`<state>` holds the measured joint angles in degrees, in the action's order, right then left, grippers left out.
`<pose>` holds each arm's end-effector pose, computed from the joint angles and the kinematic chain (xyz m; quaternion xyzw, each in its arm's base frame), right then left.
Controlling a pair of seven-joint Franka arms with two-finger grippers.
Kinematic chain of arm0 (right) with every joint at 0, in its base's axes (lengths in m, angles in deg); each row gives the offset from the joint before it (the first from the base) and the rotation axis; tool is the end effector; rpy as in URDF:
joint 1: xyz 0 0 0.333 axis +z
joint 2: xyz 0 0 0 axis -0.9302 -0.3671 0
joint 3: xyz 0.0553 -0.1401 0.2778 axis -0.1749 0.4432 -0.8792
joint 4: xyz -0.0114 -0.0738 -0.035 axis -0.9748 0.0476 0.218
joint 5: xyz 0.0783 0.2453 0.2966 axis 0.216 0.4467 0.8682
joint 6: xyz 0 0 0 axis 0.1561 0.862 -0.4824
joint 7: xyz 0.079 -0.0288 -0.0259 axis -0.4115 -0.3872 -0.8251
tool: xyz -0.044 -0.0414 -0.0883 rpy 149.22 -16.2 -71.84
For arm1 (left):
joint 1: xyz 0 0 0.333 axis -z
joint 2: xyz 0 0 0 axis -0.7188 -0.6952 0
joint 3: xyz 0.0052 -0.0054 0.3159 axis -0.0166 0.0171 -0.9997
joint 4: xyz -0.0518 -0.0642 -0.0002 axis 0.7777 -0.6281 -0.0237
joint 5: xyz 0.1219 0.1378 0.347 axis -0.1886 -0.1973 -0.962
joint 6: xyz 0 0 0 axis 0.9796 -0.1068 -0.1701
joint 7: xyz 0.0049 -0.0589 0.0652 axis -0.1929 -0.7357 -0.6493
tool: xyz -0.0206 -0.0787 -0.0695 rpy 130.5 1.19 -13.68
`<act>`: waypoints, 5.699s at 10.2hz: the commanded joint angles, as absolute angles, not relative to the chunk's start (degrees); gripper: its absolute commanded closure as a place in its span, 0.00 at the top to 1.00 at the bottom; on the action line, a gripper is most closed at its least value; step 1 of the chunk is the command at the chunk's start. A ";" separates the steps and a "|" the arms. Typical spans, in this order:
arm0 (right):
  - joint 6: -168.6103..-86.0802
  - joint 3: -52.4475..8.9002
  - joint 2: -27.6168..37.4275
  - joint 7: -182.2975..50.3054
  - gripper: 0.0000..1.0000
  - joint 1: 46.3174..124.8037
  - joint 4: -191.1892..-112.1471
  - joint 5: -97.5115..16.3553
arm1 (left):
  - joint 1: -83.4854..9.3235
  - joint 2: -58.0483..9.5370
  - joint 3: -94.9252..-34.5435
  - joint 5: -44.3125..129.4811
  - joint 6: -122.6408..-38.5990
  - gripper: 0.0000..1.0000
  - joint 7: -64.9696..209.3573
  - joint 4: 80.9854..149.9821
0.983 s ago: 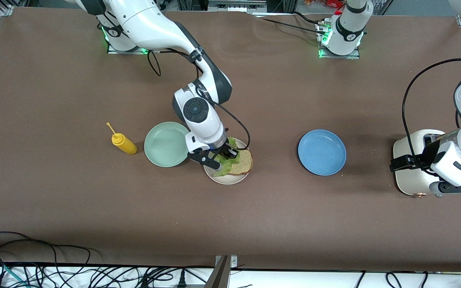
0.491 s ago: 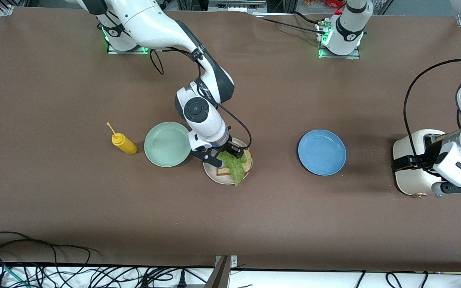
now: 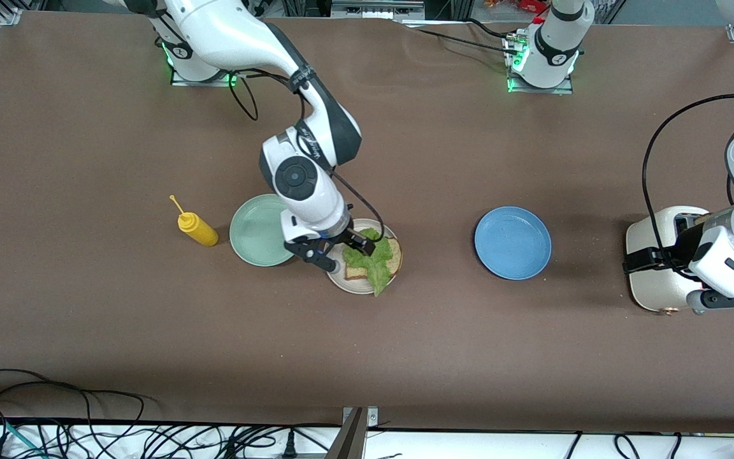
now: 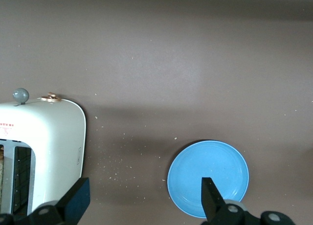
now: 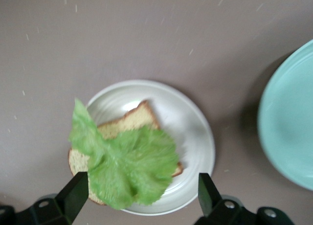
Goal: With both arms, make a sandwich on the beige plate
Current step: 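Lower the lettuce onto the bread and open the right gripper, then withdraw the right gripper away from the beige plate, then reach the right gripper to the yellow bottle while the left gripper returns to the toaster, then grasp the yellow bottle with the right gripper while the left gripper grasps bread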
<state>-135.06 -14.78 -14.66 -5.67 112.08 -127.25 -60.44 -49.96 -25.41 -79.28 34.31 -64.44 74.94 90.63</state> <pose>0.6162 0.4348 0.3145 -0.9652 0.2484 -0.0031 0.0812 0.6952 0.0117 0.4749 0.9990 0.0395 -0.0066 0.0205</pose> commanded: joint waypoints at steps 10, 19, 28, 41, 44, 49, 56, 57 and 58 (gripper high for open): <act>-105.06 16.87 0.50 -66.96 1.00 112.23 -133.67 -60.81 | -51.49 -25.35 -78.40 32.54 -62.87 1.00 75.48 91.27; -111.03 22.61 -0.45 -130.84 1.00 97.04 -147.82 -42.83 | -50.09 -25.88 -77.96 33.95 -62.95 1.00 70.92 90.74; -103.32 20.78 -14.50 -187.04 0.99 89.65 -152.23 -10.58 | -49.47 -25.62 -77.79 26.58 -63.04 1.00 70.82 90.74; -91.72 -6.04 -21.81 -209.94 0.98 71.36 -151.96 0.52 | -66.07 -26.68 -77.70 23.31 -65.65 1.00 91.12 97.30; -91.35 -7.89 -22.34 -211.79 0.15 71.10 -151.96 1.67 | -68.18 -23.68 -77.44 23.31 -74.46 1.00 92.27 105.85; -91.61 -7.54 -20.77 -203.20 0.00 71.45 -150.82 1.94 | -68.46 -19.82 -77.26 23.31 -74.55 0.23 94.27 111.04; -95.83 -1.15 -16.02 -172.71 0.00 80.91 -139.86 -1.03 | -68.81 -20.95 -77.52 22.43 -75.52 0.00 101.74 110.78; -96.62 2.27 -15.93 -168.50 0.00 84.34 -137.75 -2.18 | -69.33 -21.05 -77.70 22.43 -75.52 0.00 103.85 110.61; -97.50 6.31 -16.01 -164.19 0.00 88.72 -135.90 -4.02 | -69.33 -21.05 -77.70 22.43 -75.43 0.00 104.57 110.00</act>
<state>-96.64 1.77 -16.47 -169.70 83.89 -138.33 -1.52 -68.60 -21.91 -77.80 22.35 -74.88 101.71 109.18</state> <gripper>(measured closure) 0.890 0.890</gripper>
